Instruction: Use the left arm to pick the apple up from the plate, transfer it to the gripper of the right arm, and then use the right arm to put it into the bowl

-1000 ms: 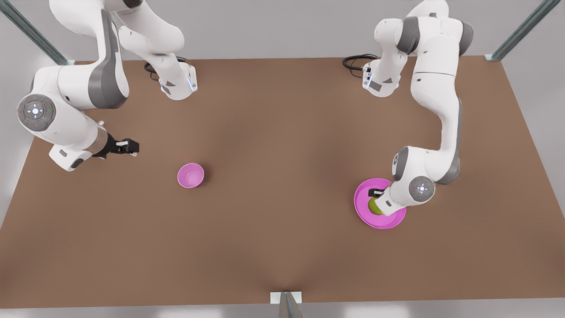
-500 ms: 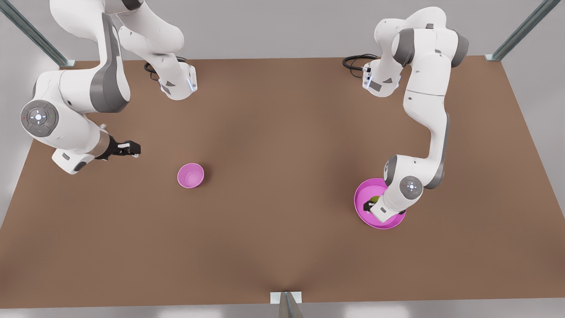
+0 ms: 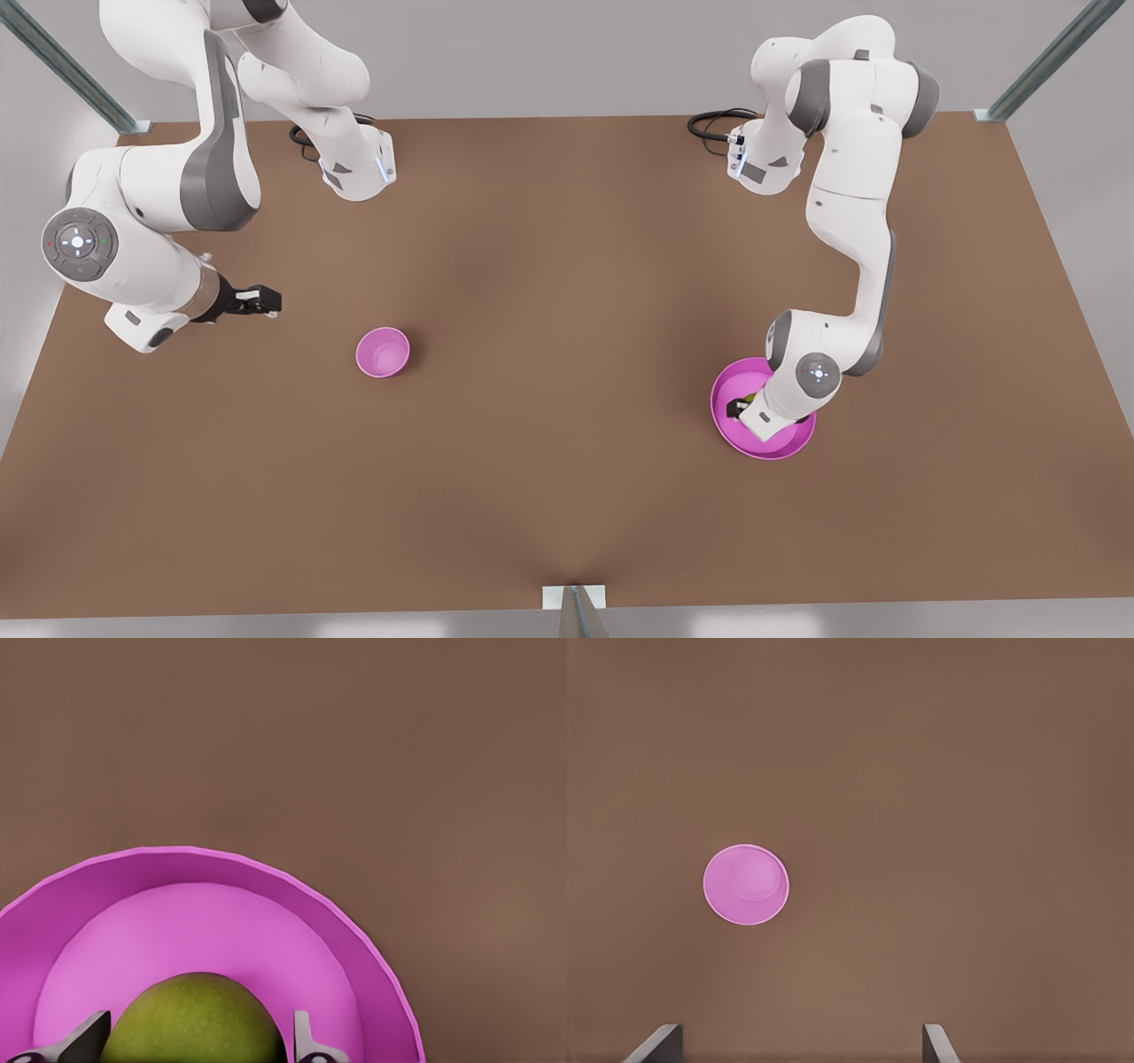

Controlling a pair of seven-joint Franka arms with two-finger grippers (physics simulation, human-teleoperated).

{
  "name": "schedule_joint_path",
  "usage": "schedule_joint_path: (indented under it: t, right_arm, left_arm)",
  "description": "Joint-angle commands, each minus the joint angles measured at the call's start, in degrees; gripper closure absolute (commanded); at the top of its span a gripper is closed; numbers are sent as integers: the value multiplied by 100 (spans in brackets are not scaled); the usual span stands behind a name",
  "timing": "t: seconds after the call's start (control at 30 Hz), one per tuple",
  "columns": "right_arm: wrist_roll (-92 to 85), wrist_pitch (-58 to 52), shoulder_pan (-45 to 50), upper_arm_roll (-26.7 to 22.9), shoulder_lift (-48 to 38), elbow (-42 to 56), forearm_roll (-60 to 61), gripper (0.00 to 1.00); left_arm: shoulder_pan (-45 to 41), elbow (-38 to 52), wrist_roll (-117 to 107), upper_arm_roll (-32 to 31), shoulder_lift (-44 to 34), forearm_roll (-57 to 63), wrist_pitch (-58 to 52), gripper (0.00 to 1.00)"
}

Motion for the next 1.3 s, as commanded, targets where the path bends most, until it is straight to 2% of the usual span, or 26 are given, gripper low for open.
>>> schedule_joint_path:
  t: [0.0, 0.5, 0.53, 0.6, 0.8, 0.87, 0.9, 0.93, 0.97, 1.0, 1.03, 1.07, 1.1, 1.17, 1.2, 1.27]
  right_arm:
    - [-6, -4, 1, 1, -5, 3, 0, 0]
    - [2, 5, -8, 1, 109, 47, -9, 0]
    - [11, 5, -8, 1, 109, 47, -9, 0]
    - [11, 5, -8, 1, 109, 47, -9, 0]
    - [11, 5, -8, 1, 118, 108, -9, 0]
    - [11, -4, 1, -8, 118, 117, 0, 0]
    - [-6, 5, -8, 1, 118, 161, 52, 0]
    - [-15, 5, 1, 1, 144, 178, 43, 0]
    - [-514, -4, 36, 36, 170, 179, 70, 0]
    - [-1429, 75, 62, 62, 442, 354, 964, 0]
    - [-1580, 137, 27, 53, 794, 407, 2221, 0]
    - [-1904, 269, 27, 62, 1294, 776, 2864, 0]
    - [-2940, 278, 18, 71, 1962, 1302, 3505, 0]
    - [-4742, 286, 1, 264, 2894, 1813, 4789, 0]
    - [-5323, 427, -104, 650, 3246, 2033, 5053, 0]
    - [-6587, 848, -157, 940, 3518, 2042, 5124, 0]
  left_arm:
    - [-4, 3, -113, 0, 15, 9, 18, 0]
    - [5, -50, -105, 0, 24, 0, -105, 0]
    - [5, -50, -105, 0, 24, 0, -105, 9]
    - [5, -50, -105, 0, 24, 0, -105, 17]
    - [67, -41, -105, 0, -187, -105, -113, 17]
    - [137, 55, -96, -61, -362, -834, -429, 17]
    - [128, 563, -105, -105, -476, -1220, -1156, 17]
    - [93, 1406, -113, -105, -468, -1940, -2334, 17]
    - [32, 1742, -113, -272, -459, -2829, -2802, 17]
    - [32, 1927, -289, -535, -450, -3611, -3163, 17]
    - [32, 2120, -561, -957, -371, -4156, -3251, 17]
    - [32, 2585, -869, -1520, 23, -4596, -3216, 17]
    - [32, 3166, -1018, -1801, 533, -4904, -3216, 17]
    - [23, 3492, -1027, -2127, 973, -5493, -2961, 17]
    - [5, 3685, -992, -2232, 1193, -5774, -2698, 17]
    - [-12, 4291, -800, -2381, 1693, -5809, -2557, 17]
